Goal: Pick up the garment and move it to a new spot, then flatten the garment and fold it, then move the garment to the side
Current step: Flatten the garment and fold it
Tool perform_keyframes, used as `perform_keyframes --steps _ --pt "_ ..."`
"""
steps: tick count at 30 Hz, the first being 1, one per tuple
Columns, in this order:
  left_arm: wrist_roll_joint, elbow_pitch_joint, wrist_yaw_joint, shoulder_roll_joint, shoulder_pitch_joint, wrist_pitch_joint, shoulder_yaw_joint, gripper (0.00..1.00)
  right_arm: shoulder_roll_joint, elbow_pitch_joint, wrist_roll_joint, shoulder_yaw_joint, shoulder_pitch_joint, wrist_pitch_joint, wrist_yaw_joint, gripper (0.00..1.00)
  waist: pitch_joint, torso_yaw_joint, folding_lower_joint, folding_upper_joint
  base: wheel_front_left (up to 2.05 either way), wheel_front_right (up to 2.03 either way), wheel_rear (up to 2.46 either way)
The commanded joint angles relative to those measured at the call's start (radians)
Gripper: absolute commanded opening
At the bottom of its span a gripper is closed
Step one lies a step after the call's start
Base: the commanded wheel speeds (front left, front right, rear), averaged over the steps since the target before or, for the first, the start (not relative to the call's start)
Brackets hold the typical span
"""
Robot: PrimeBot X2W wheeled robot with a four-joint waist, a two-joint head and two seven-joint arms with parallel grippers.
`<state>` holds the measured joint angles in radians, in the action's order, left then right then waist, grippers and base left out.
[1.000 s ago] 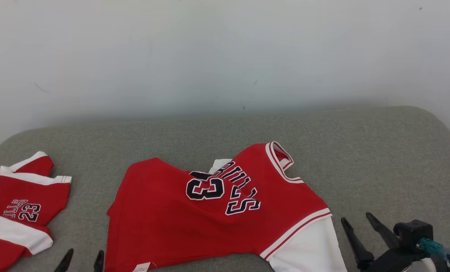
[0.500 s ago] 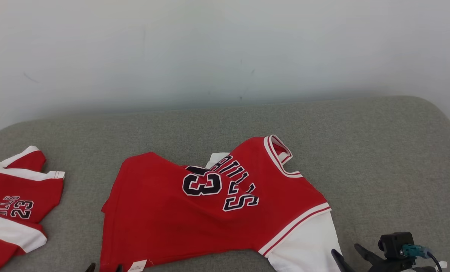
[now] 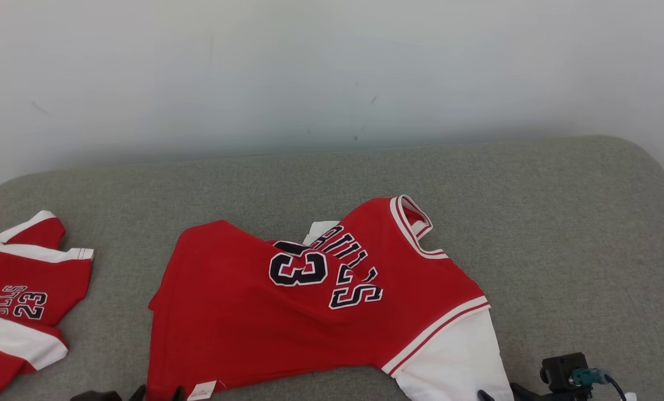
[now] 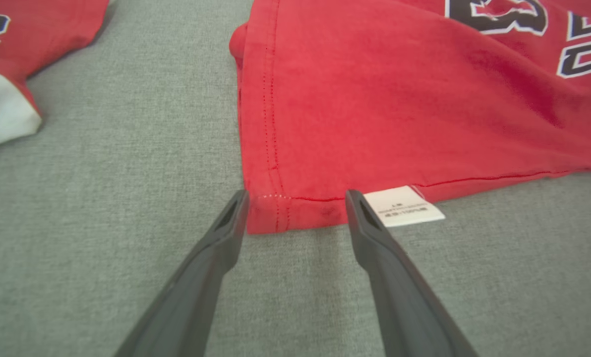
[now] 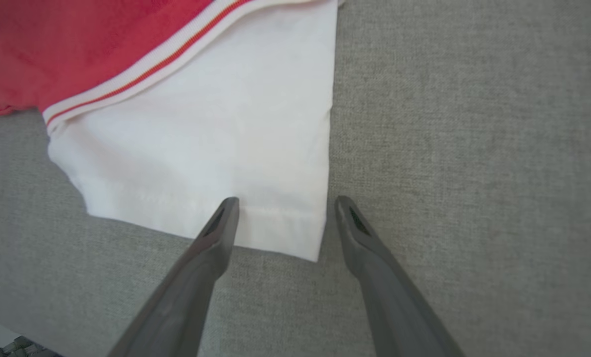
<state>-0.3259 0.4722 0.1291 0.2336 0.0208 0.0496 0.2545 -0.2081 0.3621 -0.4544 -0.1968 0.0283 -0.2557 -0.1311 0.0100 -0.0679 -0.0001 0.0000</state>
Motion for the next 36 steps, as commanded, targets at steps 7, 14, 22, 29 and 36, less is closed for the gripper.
perform_keyframes --steps 7,14,22,29,36 --pt "-0.097 0.134 0.000 0.032 0.079 -0.004 0.083 1.00 0.013 0.083 -0.012 -0.042 -0.059 0.005 0.001 1.00 0.011 0.002 0.0001 0.0000 0.00 0.00 0.00" --pt "-0.174 0.195 -0.001 0.048 0.117 0.049 0.154 0.00 0.003 0.119 -0.047 -0.088 -0.078 0.010 0.000 0.00 0.009 0.010 0.0001 0.0000 0.00 0.00 0.00" --pt "-0.200 0.192 -0.001 0.071 0.144 0.109 0.198 0.00 -0.011 0.085 -0.096 -0.118 -0.103 0.056 0.000 0.00 0.003 0.020 0.0001 0.0000 0.00 0.00 0.00" --pt "-0.212 0.112 -0.001 0.103 0.186 0.139 0.207 0.00 -0.028 -0.017 -0.252 -0.167 -0.137 0.111 0.000 0.00 0.006 0.027 0.0001 0.0000 0.00 0.00 0.00" --pt "-0.199 0.015 -0.001 0.158 0.291 0.116 0.210 0.00 -0.050 -0.066 -0.361 -0.227 -0.279 0.171 0.000 0.00 0.028 0.018 0.0001 0.0000 0.00 0.00 0.00"
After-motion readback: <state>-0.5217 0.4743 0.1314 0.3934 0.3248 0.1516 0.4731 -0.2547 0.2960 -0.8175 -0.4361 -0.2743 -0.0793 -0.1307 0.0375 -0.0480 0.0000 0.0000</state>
